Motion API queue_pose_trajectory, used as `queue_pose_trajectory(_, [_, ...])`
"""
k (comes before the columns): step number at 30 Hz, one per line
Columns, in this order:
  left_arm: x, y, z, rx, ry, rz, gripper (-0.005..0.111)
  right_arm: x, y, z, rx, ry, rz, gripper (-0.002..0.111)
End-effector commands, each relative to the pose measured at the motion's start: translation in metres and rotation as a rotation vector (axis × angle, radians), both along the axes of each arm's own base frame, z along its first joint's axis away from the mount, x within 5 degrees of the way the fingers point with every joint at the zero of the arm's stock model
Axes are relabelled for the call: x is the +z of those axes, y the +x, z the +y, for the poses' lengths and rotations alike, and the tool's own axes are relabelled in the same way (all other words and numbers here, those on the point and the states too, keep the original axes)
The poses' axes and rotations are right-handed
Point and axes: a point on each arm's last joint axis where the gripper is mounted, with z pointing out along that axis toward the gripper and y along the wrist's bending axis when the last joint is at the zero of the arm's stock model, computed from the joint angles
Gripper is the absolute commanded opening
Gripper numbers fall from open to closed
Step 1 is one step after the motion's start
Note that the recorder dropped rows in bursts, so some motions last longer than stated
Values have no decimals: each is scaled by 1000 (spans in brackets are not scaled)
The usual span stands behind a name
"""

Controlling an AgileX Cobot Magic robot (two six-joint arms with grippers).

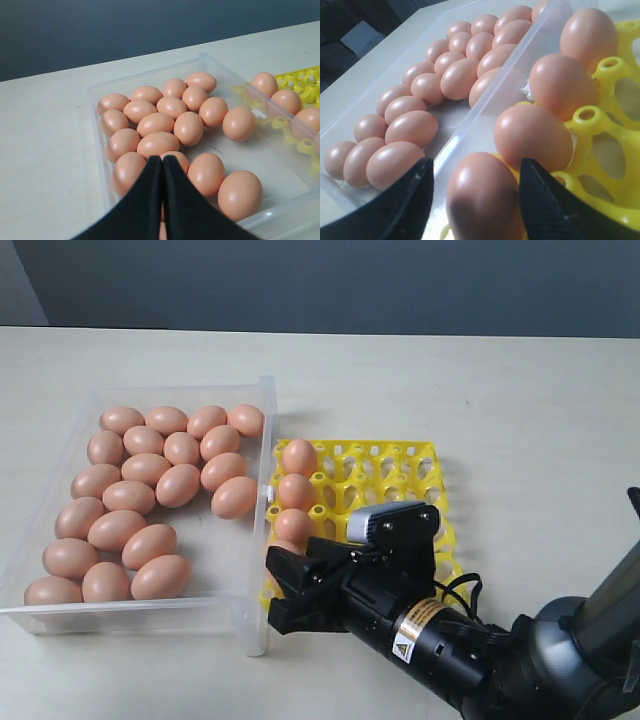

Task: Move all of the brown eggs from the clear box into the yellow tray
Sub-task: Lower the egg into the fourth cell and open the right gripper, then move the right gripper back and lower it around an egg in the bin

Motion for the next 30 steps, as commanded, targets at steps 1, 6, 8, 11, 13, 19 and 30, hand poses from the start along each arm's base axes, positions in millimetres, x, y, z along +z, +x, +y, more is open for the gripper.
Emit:
queue_pose_trajectory(1, [0,0,0,6,-9,-12,0,1,2,-1,-11,2,-15,52])
queue_pose_trajectory(6, [0,0,0,5,-6,-12,0,1,3,-2,-25,3,-14,52])
queue_pose_trajectory(8, [0,0,0,5,-6,-12,0,3,3,-4,-37,-2,-24,52])
queue_pose_trajectory(11, [0,0,0,5,-6,-12,0,8,4,-13,-86,-25,-53,52])
queue_pose_trajectory(13, [0,0,0,5,-6,-12,0,13,2,-22,-124,-47,-74,52])
queue_pose_trajectory(19, [0,0,0,5,-6,-12,0,37,-6,-38,-127,-18,-128,52])
queue_pose_trajectory(30, [0,0,0,5,-6,-12,0,103,-8,13,317,-362,-240,49])
